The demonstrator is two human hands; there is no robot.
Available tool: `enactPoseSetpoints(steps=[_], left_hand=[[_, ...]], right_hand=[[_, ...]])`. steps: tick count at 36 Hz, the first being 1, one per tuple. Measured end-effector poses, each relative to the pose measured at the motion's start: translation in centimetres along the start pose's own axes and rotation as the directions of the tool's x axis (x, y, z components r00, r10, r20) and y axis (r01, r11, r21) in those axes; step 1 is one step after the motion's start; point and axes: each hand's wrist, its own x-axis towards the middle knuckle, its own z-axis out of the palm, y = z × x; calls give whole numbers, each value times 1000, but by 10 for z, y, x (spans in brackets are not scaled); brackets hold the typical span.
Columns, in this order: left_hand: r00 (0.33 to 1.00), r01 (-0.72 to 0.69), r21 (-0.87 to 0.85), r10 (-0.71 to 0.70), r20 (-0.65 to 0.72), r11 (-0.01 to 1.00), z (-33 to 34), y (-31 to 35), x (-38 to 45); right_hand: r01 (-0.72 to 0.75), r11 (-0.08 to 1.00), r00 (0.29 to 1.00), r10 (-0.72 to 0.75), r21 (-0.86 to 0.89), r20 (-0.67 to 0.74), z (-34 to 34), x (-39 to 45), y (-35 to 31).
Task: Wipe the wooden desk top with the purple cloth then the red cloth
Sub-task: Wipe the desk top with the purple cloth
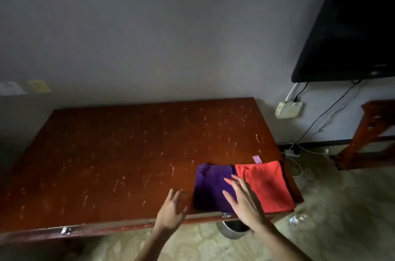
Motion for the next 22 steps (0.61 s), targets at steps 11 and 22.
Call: enactPoseSetpoints(steps=[11,22], left_hand=[[988,-136,275,152,-39,952,9,-7,88],[957,-196,208,233,-175,958,47,-19,124]], right_hand=[[128,973,991,-120,-190,53,66,46,6],[262,911,964,-233,-317,128,105,67,28]])
